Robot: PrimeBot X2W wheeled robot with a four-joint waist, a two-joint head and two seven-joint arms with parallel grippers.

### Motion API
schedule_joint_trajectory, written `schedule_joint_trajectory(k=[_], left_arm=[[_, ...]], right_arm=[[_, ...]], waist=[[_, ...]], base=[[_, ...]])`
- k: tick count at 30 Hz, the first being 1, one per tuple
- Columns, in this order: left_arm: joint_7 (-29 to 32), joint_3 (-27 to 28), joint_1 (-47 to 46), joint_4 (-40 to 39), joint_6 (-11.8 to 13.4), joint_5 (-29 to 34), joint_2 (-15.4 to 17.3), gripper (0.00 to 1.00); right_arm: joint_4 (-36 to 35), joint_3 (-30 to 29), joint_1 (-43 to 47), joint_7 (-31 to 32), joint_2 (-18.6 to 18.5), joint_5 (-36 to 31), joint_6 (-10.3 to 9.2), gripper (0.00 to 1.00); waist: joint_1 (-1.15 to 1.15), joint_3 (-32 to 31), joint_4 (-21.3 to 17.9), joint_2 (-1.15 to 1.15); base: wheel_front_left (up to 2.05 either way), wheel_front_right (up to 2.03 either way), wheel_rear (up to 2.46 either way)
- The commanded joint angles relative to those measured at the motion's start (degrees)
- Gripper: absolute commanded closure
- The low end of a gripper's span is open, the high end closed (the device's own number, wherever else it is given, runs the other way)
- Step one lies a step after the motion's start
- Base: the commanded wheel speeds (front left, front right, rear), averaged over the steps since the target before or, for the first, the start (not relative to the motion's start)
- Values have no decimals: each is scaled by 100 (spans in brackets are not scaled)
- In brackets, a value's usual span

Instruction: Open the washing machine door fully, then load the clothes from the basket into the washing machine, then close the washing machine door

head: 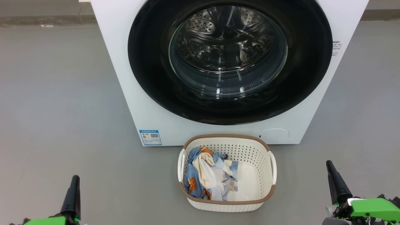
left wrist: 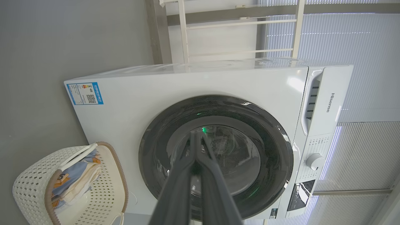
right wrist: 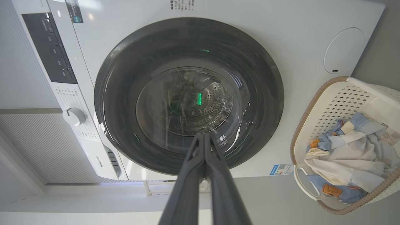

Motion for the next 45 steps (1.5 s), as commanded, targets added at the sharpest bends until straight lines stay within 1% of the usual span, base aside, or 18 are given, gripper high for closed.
schedule_joint_trajectory(k=[1,33,34,36,39,43,45], left_arm=[[12,192,-236,-100,-23,75,63,100],[33,218,-239,-99,-23,96,45,100],[-1,17,7,15,0,-1,-15,0],[-1,8,65,127,0,-2,-50,0],[-23,12,86,117,-1,9,-60,0],[-72,-3,93,66,-1,72,-43,0],[-113,-25,101,40,-2,124,-23,0]], right_arm=[[-135,86,-249,34,-7,-43,-5,100],[-134,66,-251,50,7,-60,-5,100],[17,-18,8,3,13,-2,0,0],[144,9,73,-4,24,-1,0,0],[155,38,88,-46,30,-6,0,0],[144,76,94,-114,31,-71,0,0],[141,74,98,-146,31,-145,0,0]], waist=[[0,0,0,0],[0,0,0,0],[0,0,0,0],[0,0,0,0],[1,3,2,0],[10,-8,9,0],[5,-6,11,0]], base=[[0,0,0],[0,0,0],[0,0,0],[0,0,0],[0,0,0],[0,0,0],[0,0,0]])
